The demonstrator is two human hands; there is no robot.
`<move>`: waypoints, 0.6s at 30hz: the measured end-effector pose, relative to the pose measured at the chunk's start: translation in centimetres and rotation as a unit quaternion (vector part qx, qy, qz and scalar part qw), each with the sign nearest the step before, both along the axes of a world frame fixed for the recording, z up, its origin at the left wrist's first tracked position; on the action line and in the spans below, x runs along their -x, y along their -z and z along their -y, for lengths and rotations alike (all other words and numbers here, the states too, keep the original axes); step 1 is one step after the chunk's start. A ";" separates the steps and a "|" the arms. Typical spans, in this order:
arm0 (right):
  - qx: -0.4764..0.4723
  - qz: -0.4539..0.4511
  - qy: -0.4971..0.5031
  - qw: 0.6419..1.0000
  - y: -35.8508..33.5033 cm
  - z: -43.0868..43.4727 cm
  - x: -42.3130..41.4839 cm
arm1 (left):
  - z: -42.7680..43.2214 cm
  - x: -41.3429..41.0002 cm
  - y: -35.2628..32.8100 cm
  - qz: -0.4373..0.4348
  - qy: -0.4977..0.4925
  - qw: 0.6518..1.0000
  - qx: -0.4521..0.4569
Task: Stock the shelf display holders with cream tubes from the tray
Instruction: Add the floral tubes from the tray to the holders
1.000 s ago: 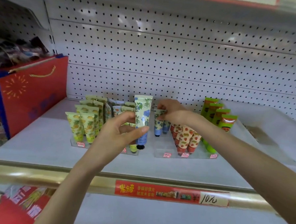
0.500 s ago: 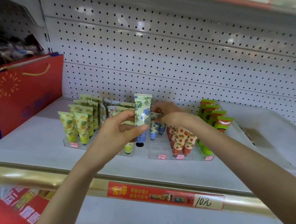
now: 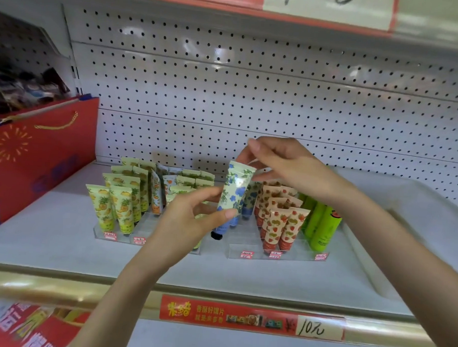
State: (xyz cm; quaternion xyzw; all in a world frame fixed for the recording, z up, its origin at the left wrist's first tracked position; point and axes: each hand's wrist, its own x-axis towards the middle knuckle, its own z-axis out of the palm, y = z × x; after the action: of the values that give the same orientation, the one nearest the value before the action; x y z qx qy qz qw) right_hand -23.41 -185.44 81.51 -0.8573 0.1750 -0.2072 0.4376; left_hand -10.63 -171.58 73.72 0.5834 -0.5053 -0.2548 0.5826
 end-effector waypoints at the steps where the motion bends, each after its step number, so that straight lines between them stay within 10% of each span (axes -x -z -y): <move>1: 0.011 0.000 -0.005 1.000 0.0 -0.4 0.4 | 0.1 0.1 0.0 -0.003 -0.004 1.000 0.006; 12: 0.096 -0.013 -0.010 0.995 0.1 0.2 2.2 | 1.3 1.4 0.2 0.030 -0.007 0.999 0.012; 18: 0.108 -0.051 0.042 0.992 0.6 3.3 2.1 | 0.3 1.5 1.4 0.206 -0.041 0.976 -0.048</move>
State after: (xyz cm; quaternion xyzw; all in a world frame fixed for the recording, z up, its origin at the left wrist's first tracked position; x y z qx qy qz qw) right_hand -25.55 -188.77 80.95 -0.9010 0.2092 -0.1994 0.3236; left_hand -12.16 -171.89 72.31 0.6711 -0.5773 -0.1291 0.4469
